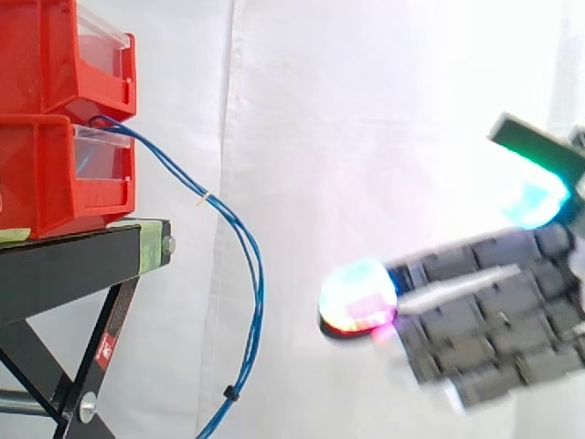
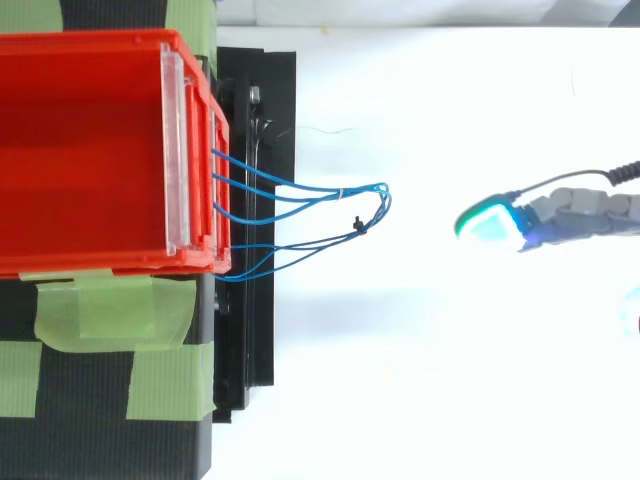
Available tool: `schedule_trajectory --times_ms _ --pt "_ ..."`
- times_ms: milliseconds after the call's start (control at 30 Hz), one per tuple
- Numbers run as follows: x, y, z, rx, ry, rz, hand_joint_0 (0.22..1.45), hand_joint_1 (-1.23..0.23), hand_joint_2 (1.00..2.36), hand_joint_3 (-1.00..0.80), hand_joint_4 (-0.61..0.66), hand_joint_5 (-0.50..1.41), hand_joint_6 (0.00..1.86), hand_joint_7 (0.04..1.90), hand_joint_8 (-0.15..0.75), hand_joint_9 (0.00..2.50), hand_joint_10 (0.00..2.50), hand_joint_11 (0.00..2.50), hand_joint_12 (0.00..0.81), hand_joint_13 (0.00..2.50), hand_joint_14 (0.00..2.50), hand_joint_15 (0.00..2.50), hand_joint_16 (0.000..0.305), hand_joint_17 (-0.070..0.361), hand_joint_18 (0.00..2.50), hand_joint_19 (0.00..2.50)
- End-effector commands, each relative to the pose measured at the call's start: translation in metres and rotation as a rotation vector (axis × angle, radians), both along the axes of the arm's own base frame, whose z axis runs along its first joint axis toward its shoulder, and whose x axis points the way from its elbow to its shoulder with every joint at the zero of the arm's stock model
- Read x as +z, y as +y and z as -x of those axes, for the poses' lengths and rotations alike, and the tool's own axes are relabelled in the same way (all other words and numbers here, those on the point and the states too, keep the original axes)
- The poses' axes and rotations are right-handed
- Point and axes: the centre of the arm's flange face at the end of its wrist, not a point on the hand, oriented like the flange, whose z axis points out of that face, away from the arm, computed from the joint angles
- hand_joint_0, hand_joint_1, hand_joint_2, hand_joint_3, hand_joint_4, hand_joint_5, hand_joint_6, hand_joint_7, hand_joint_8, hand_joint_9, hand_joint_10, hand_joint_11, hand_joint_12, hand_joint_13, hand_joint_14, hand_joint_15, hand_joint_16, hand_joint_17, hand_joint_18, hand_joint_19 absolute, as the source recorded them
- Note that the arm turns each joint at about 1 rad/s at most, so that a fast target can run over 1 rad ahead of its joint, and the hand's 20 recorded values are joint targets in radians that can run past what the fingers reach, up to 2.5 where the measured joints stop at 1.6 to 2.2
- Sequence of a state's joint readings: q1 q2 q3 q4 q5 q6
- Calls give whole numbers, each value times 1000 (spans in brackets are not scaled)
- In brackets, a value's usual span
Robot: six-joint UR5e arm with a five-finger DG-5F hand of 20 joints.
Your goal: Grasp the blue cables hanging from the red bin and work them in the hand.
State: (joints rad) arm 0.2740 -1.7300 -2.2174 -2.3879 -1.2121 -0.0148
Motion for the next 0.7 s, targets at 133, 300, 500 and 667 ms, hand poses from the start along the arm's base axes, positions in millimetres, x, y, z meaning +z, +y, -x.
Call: schedule_trajectory --times_ms 133,300,500,667 --pt "37 -7 -46 -38 -215 3 833 -474 1001 -962 209 -215 6 689 290 257 4 268 374 13 6 303 59 133 43 351" --pt "12 -20 -58 -17 -178 -21 833 -475 1001 -962 207 -216 6 686 290 257 4 255 373 13 6 298 59 133 41 351" --pt "16 -38 -61 -44 -193 -33 832 -475 1001 -960 207 -215 6 687 290 256 4 263 373 11 6 302 59 133 38 353" --pt "19 -53 -60 -76 -203 16 832 -475 1002 -963 206 -217 6 686 290 257 4 263 373 11 6 309 59 133 36 351"
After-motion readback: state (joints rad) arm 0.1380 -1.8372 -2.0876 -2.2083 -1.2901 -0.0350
